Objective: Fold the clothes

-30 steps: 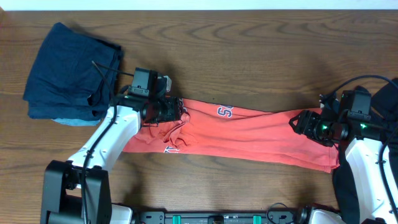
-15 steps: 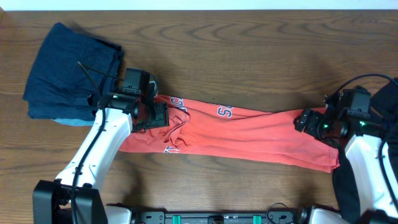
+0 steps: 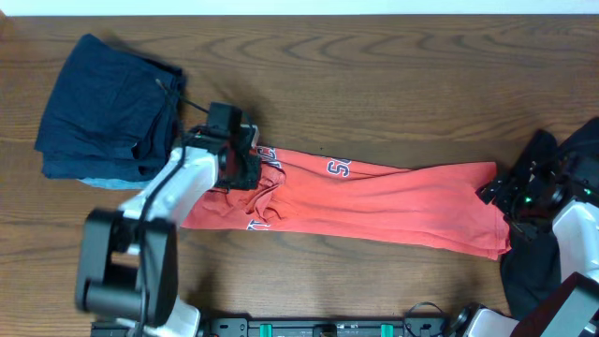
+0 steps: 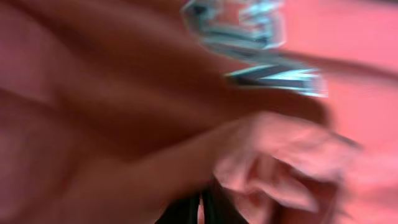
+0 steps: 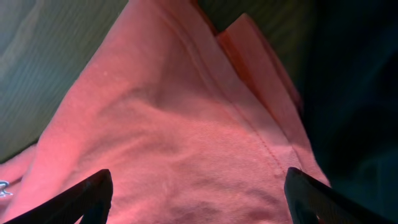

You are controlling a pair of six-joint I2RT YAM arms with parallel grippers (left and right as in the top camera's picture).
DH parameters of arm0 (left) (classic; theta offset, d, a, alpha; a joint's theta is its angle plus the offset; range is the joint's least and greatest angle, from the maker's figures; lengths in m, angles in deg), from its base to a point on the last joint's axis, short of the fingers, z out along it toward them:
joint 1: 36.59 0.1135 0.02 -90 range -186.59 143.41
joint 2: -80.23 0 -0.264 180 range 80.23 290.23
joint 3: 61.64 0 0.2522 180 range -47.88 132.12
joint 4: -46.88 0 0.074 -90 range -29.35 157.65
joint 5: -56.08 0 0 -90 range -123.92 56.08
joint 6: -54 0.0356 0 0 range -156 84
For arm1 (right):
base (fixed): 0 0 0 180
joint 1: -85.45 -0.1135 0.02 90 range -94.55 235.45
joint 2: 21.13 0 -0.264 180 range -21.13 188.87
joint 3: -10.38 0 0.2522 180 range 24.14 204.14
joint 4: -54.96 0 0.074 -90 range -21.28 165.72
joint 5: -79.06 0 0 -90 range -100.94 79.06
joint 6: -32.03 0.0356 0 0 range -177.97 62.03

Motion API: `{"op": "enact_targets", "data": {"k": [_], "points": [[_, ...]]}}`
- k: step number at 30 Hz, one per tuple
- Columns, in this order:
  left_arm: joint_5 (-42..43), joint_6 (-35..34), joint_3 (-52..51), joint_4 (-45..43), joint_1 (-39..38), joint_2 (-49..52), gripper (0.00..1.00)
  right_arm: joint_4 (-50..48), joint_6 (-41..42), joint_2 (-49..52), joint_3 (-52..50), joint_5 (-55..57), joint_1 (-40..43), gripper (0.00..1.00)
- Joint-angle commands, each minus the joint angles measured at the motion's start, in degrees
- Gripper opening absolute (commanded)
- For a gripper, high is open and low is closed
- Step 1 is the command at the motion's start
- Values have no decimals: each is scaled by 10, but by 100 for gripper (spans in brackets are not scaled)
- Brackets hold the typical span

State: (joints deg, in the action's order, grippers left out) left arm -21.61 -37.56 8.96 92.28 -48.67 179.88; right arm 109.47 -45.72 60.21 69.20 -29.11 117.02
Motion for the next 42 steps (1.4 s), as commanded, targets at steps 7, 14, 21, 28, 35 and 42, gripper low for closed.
{"op": "enact_targets", "data": {"k": [7, 14, 21, 28, 35, 42], "points": [[-201, -138, -8, 53, 79, 74, 6, -11, -10, 4, -2, -18, 14, 90], [-125, -113, 6, 44, 149, 70, 6, -23, -71, 44, -20, -87, -17, 90], [-93, -109, 8, 33, 142, 70, 6, -98, -124, 124, -27, -130, -83, 89], [22, -94, 27, 43, 141, 33, 12, -138, -147, 182, -27, -168, -143, 64], [56, -94, 69, 96, 141, -61, 17, -131, -137, 182, -26, -157, -145, 1], [54, -92, 73, 112, 141, -176, 17, -101, -89, 101, -1, -129, -87, 1]]}}
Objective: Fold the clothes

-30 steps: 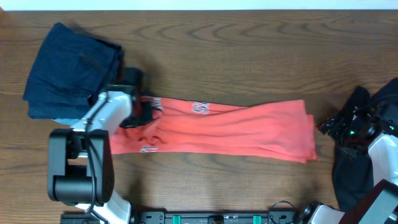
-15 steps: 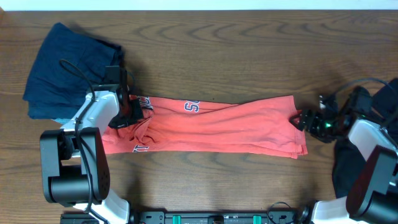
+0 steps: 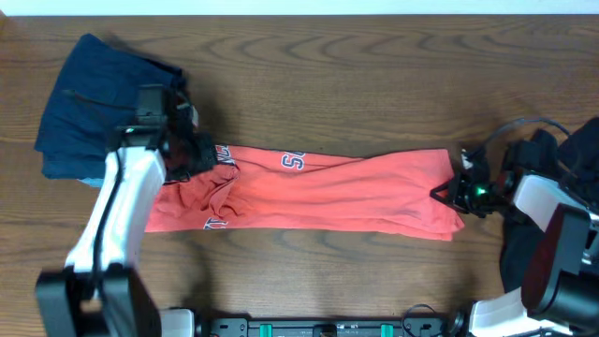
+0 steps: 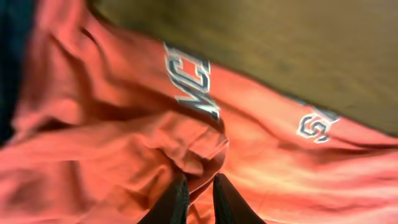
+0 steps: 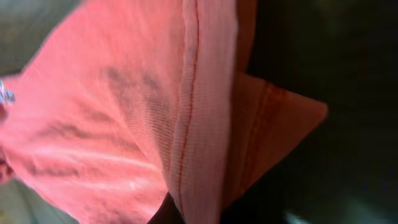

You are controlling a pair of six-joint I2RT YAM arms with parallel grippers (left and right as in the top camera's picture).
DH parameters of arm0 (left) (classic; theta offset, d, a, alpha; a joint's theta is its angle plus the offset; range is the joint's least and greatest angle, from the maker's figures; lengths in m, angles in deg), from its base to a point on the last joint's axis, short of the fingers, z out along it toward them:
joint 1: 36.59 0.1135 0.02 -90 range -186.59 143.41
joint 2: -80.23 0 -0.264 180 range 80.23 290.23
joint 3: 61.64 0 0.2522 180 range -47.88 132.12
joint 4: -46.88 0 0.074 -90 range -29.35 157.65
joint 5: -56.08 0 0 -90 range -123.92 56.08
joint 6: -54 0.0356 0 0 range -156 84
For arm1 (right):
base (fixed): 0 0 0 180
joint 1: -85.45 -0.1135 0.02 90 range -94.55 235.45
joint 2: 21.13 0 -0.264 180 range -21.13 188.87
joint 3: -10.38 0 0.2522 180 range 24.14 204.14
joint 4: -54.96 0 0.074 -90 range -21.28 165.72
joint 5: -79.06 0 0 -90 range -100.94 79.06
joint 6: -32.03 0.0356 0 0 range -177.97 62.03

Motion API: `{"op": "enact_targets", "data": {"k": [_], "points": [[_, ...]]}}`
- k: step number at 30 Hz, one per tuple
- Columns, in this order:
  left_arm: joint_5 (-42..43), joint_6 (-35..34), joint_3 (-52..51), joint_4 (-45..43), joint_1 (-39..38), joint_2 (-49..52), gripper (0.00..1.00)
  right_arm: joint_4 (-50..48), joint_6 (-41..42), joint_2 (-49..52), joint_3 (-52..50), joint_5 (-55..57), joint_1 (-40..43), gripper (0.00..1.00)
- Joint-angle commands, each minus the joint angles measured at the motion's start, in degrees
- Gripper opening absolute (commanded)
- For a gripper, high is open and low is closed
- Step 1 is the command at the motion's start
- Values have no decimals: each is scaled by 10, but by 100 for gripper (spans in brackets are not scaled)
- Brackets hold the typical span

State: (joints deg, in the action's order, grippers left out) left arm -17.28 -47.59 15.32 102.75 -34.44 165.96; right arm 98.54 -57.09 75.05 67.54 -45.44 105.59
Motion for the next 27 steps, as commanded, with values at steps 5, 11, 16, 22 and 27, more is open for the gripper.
{"op": "enact_targets", "data": {"k": [5, 11, 16, 22, 27], "points": [[11, 8, 9, 7, -1, -92, 17, 71, 45, -135, 51, 124, 45, 1], [11, 8, 9, 8, -1, -111, 17, 118, 91, -188, 56, 181, -19, 1], [11, 8, 9, 13, -1, -110, 17, 137, 135, -189, 57, 180, -100, 1], [11, 8, 9, 17, -1, -110, 17, 106, 159, -189, 57, 177, -211, 1], [11, 8, 9, 17, -1, -110, 17, 86, 176, -186, 57, 191, -289, 8]]}}
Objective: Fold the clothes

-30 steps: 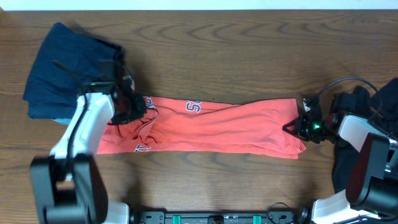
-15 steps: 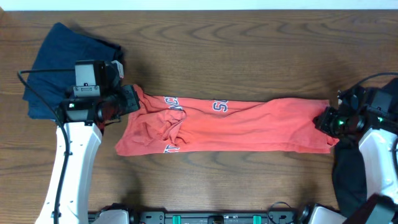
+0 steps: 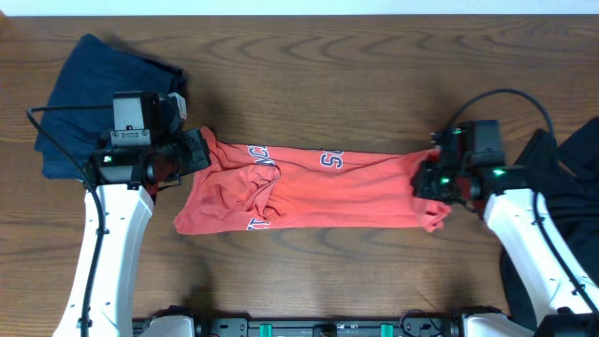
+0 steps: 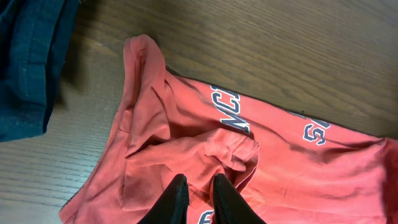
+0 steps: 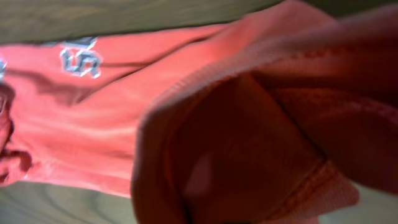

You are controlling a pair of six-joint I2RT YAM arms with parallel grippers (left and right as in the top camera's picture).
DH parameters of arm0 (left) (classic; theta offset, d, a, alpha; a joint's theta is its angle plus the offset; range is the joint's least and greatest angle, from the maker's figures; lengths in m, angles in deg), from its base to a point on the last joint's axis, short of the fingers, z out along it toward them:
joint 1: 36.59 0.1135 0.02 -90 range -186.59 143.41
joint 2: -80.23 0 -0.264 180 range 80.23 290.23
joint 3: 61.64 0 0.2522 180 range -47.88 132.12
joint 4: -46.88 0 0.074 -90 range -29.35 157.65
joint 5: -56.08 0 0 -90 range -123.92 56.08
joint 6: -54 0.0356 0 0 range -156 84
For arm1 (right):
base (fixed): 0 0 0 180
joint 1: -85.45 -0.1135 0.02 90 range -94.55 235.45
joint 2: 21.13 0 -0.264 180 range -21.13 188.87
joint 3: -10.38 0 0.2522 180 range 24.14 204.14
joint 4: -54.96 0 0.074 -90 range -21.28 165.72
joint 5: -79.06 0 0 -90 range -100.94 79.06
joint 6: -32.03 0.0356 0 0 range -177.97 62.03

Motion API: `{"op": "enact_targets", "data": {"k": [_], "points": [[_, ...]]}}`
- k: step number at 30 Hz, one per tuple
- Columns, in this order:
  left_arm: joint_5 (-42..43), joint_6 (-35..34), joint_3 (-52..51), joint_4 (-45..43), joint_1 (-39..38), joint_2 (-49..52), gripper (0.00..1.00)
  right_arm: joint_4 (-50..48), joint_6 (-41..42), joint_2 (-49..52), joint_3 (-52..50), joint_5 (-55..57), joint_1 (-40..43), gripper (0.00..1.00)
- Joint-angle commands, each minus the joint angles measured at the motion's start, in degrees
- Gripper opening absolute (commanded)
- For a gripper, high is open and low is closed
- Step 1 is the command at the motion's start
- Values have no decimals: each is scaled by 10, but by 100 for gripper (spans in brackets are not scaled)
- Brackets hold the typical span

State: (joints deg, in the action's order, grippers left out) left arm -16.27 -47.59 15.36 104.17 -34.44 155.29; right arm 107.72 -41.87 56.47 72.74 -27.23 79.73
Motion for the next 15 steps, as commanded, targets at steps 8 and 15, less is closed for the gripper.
{"op": "enact_targets", "data": {"k": [8, 15], "points": [[1, 8, 9, 8, -1, -3, 17, -67, 31, 2, 5, -2, -72, 47], [1, 8, 8, 19, -1, -3, 17, -70, 31, -28, 8, 15, -31, 55]]}}
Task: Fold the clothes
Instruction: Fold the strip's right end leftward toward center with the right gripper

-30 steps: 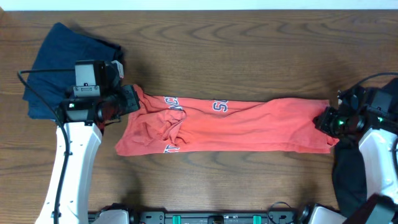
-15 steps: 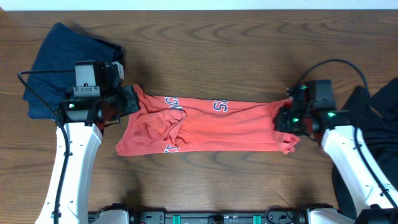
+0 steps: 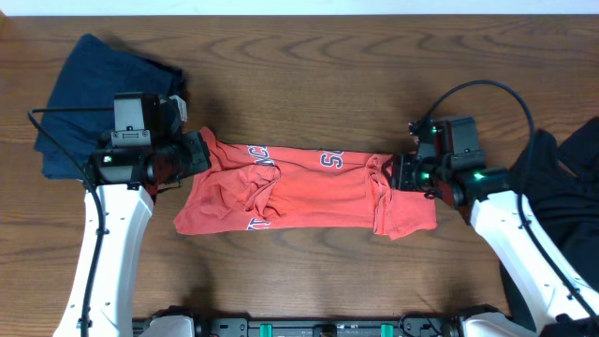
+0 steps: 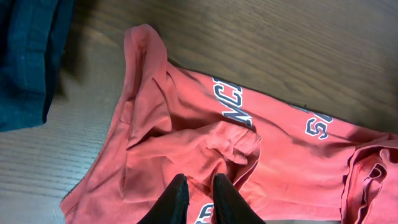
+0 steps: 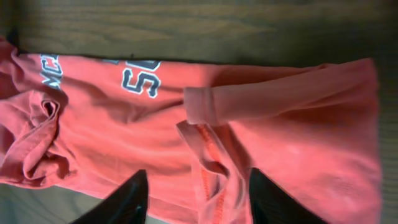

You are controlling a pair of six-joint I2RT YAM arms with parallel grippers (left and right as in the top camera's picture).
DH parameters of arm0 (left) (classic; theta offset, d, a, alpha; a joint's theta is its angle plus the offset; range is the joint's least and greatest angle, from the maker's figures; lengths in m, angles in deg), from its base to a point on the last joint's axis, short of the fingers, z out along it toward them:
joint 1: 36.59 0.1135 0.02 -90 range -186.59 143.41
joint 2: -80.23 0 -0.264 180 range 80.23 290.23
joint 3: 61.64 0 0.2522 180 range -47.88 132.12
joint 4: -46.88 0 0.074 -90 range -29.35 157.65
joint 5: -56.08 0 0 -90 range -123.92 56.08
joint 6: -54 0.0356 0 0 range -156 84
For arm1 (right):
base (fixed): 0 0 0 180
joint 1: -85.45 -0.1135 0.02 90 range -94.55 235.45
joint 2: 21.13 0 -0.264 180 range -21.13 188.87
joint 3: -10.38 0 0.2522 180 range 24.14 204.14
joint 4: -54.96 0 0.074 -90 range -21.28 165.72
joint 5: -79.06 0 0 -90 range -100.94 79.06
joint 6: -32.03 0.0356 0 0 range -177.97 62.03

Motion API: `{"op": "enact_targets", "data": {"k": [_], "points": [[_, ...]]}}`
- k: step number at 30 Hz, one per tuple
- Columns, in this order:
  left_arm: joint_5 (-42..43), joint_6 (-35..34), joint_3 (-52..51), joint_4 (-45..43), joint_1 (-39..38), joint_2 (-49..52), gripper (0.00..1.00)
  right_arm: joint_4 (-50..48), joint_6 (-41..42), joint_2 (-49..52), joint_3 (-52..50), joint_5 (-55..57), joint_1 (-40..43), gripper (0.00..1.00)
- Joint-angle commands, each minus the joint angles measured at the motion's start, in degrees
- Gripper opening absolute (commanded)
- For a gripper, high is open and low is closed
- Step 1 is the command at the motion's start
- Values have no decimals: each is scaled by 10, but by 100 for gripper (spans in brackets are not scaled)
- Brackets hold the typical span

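A red garment (image 3: 309, 192) with navy lettering lies lengthwise across the middle of the table; its left part is rumpled. Its right end (image 3: 407, 211) is doubled back over itself. My left gripper (image 3: 192, 154) hangs over the garment's far left corner; in the left wrist view its fingers (image 4: 178, 193) stand almost together above the rumpled cloth (image 4: 205, 146), holding nothing. My right gripper (image 3: 398, 175) is above the doubled right end. In the right wrist view this gripper (image 5: 198, 172) is open, fingers wide apart over a folded hem (image 5: 208, 149).
A folded navy pile (image 3: 103, 103) lies at the back left, close to the left arm. A heap of dark clothes (image 3: 566, 178) sits at the right edge behind the right arm. Bare wood (image 3: 309, 75) runs along the far side.
My right gripper has opened and let go of the garment's right end, which now lies doubled over to the left. That gripper sits a little further left. The left arm has not moved.
The garment first lay stretched long towards the right, the left gripper low on its waist end, the right open over its far end. Then both grippers were shut on it further left. Then the left hung above it while the right held its end inward; now released.
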State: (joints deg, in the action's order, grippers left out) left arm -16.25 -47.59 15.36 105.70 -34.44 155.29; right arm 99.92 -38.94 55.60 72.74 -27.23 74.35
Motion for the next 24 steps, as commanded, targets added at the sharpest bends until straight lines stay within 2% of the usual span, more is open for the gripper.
{"op": "enact_targets", "data": {"k": [1, 6, 8, 11, 15, 17, 21, 24], "points": [[1, 8, 8, 5, -1, -3, 17, 17, 2, -19, 8, 29, 33, 59], [0, 8, 8, 5, -1, -2, 17, 77, -44, 6, 4, 82, 100, 82], [0, 8, 8, 5, -1, -1, 17, 83, -56, 27, -3, 82, 125, 96], [-3, 8, 7, 5, -1, -1, 17, 81, -65, 69, -14, 50, 161, 97], [-3, 9, 7, 5, -1, -1, 17, 66, -143, 134, -17, -90, 186, 87], [-3, 8, 7, 5, -1, -1, 21, 63, -155, 164, -17, -110, 186, 82], [-3, 8, 7, 5, -1, -1, 21, 53, -187, 214, -18, -156, 186, 55], [-3, 8, 7, 5, -1, -1, 21, 44, -220, 234, -18, -206, 186, 23]]}}
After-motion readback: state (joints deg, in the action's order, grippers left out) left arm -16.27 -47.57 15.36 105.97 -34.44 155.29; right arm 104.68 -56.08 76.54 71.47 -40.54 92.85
